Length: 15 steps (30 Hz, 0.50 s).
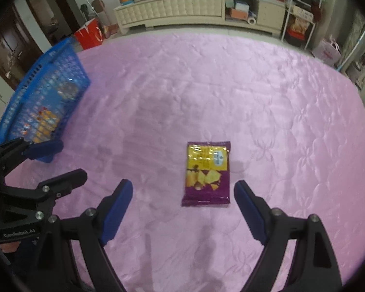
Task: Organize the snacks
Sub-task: 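Move the right gripper over the purple-yellow chip bag, then grasp the purple-yellow chip bag with the right gripper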
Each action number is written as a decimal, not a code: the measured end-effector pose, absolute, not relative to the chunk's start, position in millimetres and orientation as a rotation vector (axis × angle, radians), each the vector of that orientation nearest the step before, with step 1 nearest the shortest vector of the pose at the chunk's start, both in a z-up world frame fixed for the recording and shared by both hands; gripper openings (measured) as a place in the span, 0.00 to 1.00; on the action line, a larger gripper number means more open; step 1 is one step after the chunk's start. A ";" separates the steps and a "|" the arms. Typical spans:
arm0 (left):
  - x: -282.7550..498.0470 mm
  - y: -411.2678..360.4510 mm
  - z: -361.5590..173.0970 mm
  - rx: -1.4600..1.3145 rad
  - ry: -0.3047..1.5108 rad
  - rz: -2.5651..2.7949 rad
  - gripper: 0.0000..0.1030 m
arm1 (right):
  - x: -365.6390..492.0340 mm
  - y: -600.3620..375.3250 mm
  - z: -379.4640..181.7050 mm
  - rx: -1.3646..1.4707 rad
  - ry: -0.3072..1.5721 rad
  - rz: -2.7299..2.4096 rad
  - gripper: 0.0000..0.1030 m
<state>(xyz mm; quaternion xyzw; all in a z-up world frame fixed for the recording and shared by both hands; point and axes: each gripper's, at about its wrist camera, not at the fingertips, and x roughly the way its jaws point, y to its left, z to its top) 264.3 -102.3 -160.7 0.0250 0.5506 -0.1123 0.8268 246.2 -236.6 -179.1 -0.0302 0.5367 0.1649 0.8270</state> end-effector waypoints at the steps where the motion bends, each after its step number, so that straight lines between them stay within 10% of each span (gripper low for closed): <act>1: 266.9 -102.7 -164.7 0.052 1.177 -0.240 0.64 | 248.8 -237.6 -184.6 -0.063 1.147 0.342 0.86; 15: 286.7 -121.3 -194.6 0.082 1.202 -0.242 0.64 | 260.4 -229.4 -219.9 -0.177 1.129 0.281 0.75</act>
